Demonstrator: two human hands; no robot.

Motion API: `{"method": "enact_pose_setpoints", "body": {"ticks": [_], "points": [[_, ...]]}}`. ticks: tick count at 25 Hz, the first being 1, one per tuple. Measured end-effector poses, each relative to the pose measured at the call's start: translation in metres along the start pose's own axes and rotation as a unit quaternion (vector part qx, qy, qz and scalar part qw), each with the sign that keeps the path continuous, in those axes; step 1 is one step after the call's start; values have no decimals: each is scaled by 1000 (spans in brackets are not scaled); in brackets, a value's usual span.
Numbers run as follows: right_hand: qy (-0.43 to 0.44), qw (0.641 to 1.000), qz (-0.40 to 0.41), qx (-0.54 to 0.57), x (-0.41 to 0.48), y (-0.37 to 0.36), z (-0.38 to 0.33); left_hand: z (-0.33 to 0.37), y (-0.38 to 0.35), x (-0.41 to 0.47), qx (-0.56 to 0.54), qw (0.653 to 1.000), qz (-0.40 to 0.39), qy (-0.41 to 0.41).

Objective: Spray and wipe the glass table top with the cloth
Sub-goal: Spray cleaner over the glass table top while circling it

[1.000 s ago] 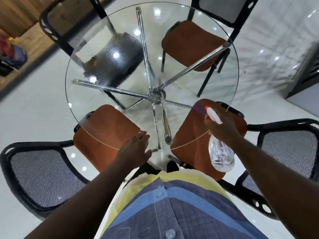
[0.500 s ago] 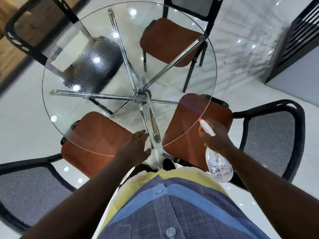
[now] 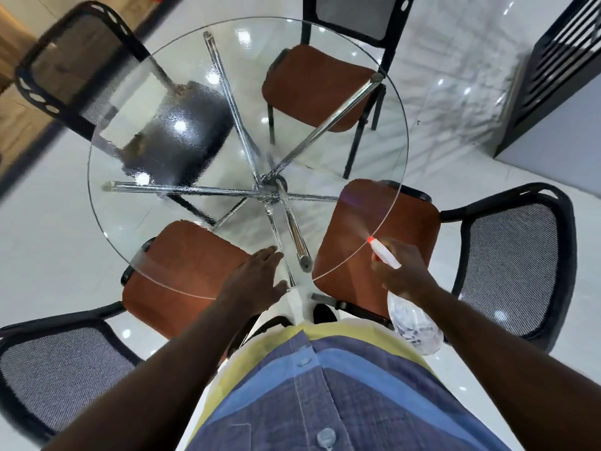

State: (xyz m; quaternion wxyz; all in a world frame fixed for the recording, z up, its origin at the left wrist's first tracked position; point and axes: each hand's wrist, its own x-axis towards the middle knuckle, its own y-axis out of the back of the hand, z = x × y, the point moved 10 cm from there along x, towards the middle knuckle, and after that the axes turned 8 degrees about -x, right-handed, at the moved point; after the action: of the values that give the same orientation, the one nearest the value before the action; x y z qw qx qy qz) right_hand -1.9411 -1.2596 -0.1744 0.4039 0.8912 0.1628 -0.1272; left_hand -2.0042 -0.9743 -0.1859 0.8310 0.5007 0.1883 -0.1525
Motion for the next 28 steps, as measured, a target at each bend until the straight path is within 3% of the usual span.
{"method": "enact_pose_setpoints", "body": {"ticks": [3,7,14,17,21,28], "points": [[38,999,-9,-11,5,-13,-36,-13,10,-12,-7,1000,9,6],[150,988,-27,-36,16,-39,-123,-42,28,-33,-22,1000,20,8],[134,990,21,-46,15,-57,-184,-90,69,-57,-45,998,48,-9],[127,991,48,-9,-2,-49,-182,-95,83,-62,-45,997,49,-29],[47,990,100,82,-37,-25,-149,-79,94,-54,-53,995,44,-71],[-21,941,289,174,-139,64,-93,50,96,-34,-13,974,7,-226]]}}
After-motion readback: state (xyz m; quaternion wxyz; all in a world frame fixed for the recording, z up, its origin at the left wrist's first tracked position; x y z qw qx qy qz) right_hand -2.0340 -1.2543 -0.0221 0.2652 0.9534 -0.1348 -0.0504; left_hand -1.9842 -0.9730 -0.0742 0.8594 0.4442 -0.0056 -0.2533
